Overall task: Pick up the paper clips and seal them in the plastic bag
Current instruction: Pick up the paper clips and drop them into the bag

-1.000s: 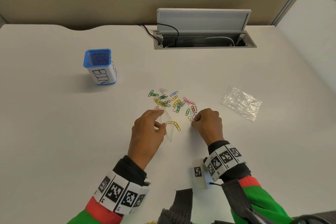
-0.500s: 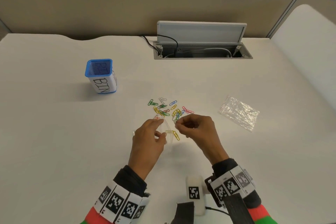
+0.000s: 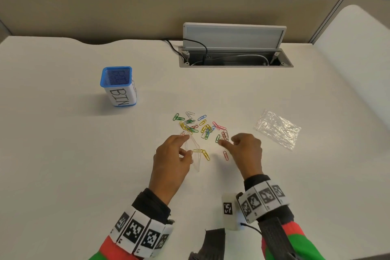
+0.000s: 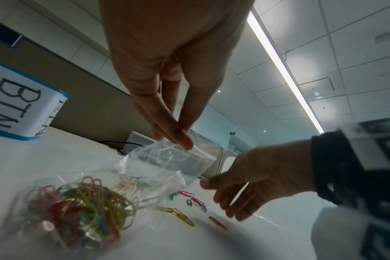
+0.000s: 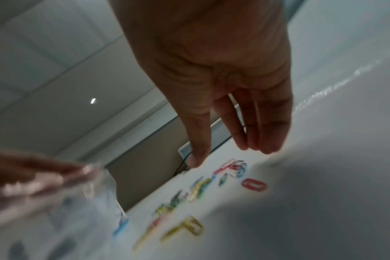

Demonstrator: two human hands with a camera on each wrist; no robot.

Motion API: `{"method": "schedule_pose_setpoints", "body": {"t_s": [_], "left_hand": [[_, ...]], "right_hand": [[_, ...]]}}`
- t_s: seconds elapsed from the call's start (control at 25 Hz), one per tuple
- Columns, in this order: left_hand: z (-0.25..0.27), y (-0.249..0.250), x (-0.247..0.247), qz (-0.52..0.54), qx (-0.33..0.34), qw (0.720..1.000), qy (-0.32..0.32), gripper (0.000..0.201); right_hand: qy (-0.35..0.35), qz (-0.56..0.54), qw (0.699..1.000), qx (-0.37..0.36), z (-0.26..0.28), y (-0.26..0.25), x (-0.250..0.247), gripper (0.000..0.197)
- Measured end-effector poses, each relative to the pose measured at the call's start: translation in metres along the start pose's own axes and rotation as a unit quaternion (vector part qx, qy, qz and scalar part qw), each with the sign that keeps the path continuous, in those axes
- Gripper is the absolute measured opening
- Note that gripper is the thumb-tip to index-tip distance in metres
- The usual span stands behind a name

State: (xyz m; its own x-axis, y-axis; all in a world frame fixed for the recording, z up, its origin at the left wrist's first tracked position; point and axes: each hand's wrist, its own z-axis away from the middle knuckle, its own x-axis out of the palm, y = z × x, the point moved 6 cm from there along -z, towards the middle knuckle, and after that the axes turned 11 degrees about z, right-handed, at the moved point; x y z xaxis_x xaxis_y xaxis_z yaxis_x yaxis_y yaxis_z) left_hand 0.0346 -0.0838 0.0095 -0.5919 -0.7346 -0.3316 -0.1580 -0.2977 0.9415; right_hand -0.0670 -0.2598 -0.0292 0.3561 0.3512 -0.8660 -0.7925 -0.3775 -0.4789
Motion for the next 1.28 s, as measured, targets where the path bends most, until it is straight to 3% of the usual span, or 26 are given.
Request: {"method": "schedule_pose_setpoints", "body": {"t_s": [0.12,0.24,0.4,0.64,0.84,1.04,1.28], "left_hand": [[0.000,0.000,-0.001,0.001,-0.005,1.000,-0.001,0.036],[0.000,-0.001,-0.004,0.011,-0.010,1.000,0.001,0.037],[0.001,-0.002,-0.008,0.014,-0.017,1.000,0.009,0.038],[0.001,-0.002,-0.008,0.012,-0.019,1.000,0.011,0.038],[0.001,-0.002,-0.008,0.009,-0.020,1.000,0.008,0.038],[0.002,-0.002,-0.008,0.003,-0.020,1.000,0.008,0.039],[0.004,-0.002,-0.008,0.017,-0.031,0.999,0.007,0.040]], "right_hand": [[-0.034,0.120,0.992,0.008,0.001,0.001,0.022,0.059],[-0.047,0.147,0.988,-0.025,0.005,-0.012,0.034,0.051],[-0.045,0.133,0.987,-0.072,0.005,-0.025,0.043,0.014],[-0.072,0.101,0.990,-0.066,0.009,-0.022,0.039,0.011],[-0.091,0.105,0.988,-0.064,0.010,-0.018,0.038,0.022],[-0.107,-0.014,0.994,-0.036,0.008,-0.012,0.038,0.022],[-0.100,-0.206,0.972,-0.061,0.016,-0.036,0.004,0.016]]}}
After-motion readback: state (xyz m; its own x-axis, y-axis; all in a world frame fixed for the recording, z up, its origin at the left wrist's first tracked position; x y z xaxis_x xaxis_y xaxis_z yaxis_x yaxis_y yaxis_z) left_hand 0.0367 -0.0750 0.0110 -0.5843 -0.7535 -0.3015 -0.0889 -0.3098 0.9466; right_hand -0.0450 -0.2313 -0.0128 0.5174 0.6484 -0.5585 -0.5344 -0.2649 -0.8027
